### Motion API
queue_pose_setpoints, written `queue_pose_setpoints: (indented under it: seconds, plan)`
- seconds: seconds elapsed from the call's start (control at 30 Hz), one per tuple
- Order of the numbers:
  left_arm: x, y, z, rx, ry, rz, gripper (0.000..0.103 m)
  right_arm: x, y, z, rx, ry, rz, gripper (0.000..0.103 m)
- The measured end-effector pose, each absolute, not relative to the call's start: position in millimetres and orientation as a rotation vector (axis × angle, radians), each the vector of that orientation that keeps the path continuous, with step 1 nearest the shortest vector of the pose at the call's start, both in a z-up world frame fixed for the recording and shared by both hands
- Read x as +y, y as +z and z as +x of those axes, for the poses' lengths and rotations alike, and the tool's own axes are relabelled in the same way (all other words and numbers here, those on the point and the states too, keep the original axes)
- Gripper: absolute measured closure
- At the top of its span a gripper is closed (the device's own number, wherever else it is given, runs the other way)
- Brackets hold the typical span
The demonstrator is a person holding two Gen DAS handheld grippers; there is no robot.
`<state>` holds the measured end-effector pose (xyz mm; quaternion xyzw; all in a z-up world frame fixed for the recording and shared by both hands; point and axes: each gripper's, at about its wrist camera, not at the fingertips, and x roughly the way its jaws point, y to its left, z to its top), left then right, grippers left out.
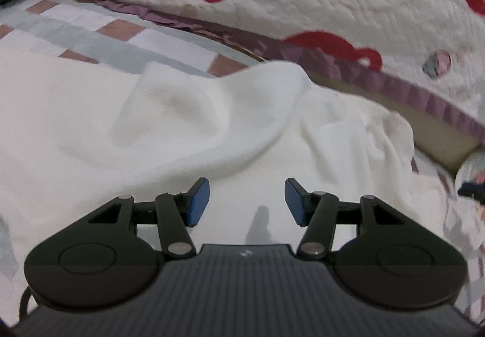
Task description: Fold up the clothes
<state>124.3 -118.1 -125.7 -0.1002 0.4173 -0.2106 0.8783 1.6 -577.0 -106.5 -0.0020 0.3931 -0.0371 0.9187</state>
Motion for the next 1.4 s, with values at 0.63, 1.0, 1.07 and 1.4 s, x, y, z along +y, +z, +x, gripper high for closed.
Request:
queue_pose_setpoints:
  seconds: [0.63,1.0,1.07,1.4]
  plan:
    - [-103.5,-125.4,129.3,0.902,-0.357,-0.217,0.051,-521.5,-158.6,77.8,1.010,-0.012,0.065,0.097]
    - [-22.2,-109.8,152.3,0.813,-0.067,-0.240,0.049,-581.1,-143.2,15.5,0.879,-0.370,0.082,0.099]
    - [11.2,-102.6,158.2,0.794,0.014,-0.281,0.049,-578.2,-146.6,19.0,0.879,-0.379,0.078,0.098]
    - [141.6,-109.2,156.2,0.804,0.335,-0.479,0.046,-577.5,-147.1,21.7,0.881,-0.383,0.061,0.096]
